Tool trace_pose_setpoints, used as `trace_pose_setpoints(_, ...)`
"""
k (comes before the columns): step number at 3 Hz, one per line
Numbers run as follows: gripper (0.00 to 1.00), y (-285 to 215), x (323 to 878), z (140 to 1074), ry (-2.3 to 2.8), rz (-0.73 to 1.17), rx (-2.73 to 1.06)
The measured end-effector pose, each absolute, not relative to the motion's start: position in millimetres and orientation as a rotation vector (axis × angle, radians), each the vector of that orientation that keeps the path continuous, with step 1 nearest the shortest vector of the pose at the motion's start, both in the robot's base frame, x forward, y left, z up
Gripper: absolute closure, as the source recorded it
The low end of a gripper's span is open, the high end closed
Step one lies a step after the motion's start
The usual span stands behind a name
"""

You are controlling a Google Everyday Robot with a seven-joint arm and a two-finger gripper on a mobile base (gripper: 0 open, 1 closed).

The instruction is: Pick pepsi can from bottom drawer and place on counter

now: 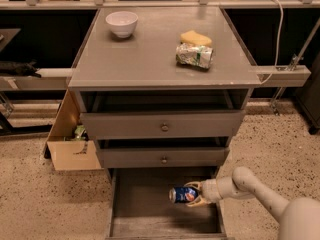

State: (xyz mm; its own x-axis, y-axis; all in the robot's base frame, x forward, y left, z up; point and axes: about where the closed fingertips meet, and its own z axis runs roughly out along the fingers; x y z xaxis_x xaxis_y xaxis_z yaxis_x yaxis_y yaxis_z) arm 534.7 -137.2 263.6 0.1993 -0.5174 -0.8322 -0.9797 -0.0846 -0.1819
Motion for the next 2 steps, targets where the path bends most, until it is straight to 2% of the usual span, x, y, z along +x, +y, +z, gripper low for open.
trace_pose_setpoints(2, 1.00, -159.0, 530.2, 440.0, 1.161, 0.298, -1.826)
